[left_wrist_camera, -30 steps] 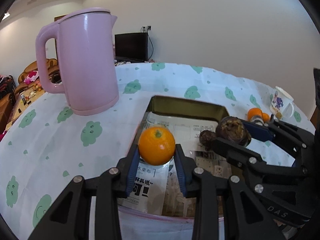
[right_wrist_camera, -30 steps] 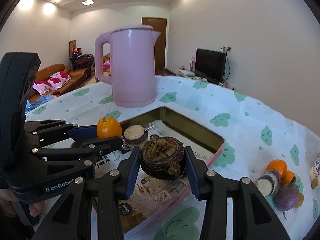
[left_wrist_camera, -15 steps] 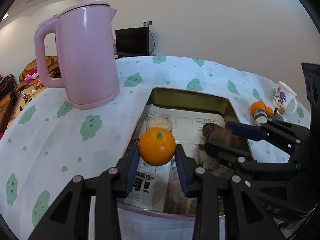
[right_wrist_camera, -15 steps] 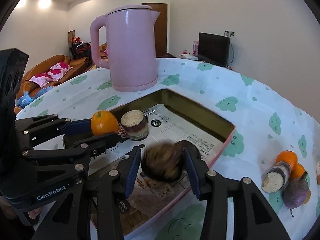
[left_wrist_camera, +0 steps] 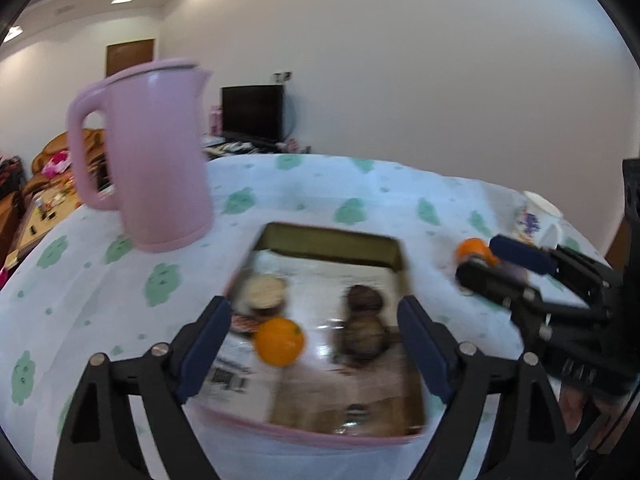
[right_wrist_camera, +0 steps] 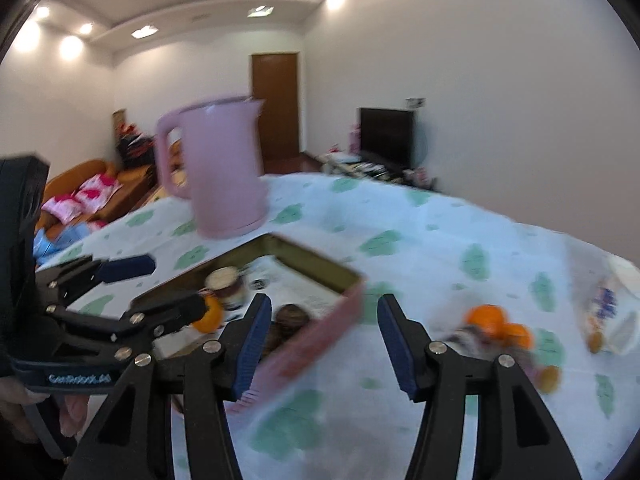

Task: Organize fruits
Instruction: 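Move the left tool to the purple turnip while the right tool grasps a small brown round fruit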

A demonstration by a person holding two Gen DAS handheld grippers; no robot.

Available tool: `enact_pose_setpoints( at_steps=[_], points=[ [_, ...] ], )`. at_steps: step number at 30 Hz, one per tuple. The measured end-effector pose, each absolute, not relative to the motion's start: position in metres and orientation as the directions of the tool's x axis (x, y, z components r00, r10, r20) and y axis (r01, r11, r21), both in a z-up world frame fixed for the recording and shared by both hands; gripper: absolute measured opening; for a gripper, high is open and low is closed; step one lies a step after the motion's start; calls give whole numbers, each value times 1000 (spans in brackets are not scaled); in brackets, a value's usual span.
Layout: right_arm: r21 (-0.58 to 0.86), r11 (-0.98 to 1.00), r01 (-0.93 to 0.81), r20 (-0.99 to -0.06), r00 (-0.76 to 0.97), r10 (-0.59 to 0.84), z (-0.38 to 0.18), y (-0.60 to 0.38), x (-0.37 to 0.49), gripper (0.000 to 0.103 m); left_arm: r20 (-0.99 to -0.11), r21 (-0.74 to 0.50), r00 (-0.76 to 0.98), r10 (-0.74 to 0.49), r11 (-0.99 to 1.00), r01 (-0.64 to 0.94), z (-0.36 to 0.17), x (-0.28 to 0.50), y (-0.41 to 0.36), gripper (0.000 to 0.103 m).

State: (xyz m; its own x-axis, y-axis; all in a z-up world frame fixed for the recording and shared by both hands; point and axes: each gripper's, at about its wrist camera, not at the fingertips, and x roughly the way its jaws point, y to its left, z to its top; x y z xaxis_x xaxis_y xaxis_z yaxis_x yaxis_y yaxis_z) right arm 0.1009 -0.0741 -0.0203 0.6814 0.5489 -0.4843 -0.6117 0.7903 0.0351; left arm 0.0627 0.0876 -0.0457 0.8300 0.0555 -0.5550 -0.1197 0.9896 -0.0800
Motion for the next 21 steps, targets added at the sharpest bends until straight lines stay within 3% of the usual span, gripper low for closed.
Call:
enact_pose_setpoints(
  at_steps=[11, 21],
  points=[
    [60, 956, -289, -547, 791, 273, -33, -198, 148, 57, -558, -38, 827, -73, 997, 63, -37, 97, -14, 88],
    [69, 974, -215, -651, 731, 208, -61, -229, 189, 57, -603, -79, 779, -175, 984, 160, -52, 148, -70, 88]
  ],
)
